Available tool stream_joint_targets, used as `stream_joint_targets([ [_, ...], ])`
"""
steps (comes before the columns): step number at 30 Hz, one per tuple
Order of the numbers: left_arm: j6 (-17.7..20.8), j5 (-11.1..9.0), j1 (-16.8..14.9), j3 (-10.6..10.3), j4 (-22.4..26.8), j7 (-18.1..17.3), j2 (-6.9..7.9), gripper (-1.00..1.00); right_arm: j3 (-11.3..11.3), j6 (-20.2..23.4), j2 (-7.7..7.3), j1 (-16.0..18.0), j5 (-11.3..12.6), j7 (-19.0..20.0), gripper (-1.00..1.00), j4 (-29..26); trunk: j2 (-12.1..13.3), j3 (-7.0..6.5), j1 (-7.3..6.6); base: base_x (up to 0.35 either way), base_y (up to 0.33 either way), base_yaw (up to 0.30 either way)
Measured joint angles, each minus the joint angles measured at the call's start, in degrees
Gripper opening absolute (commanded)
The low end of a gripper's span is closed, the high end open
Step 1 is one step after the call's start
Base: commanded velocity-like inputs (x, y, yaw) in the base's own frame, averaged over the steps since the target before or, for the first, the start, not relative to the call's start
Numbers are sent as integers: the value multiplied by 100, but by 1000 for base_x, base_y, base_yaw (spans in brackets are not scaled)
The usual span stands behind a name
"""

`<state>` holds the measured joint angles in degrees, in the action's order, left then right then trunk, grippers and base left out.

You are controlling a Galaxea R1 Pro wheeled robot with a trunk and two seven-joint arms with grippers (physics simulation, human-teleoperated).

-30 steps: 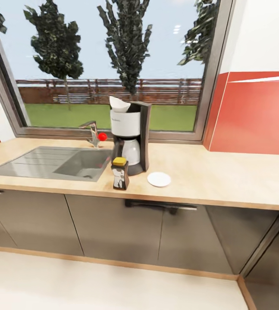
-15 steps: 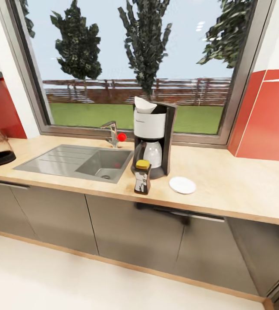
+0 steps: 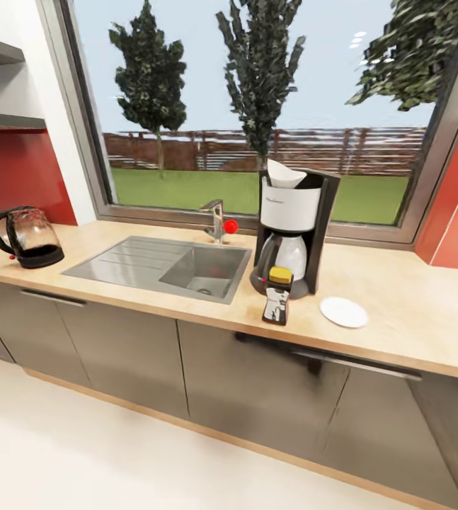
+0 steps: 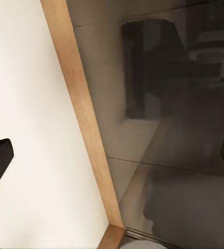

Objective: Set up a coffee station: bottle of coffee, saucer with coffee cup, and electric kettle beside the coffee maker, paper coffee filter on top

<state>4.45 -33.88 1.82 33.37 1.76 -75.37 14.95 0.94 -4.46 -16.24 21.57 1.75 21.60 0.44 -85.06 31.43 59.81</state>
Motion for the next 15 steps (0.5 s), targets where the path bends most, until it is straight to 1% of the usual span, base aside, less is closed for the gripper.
stream_joint_targets([
  [10,0,0,0,-2,0,0,0,100,0,0,0,0,0,4,100,0,0,0,0,145,301,10],
  [15,0,0,0,-3,0,0,0,100,0,0,0,0,0,0,100,0,0,0,0,165,272,200],
])
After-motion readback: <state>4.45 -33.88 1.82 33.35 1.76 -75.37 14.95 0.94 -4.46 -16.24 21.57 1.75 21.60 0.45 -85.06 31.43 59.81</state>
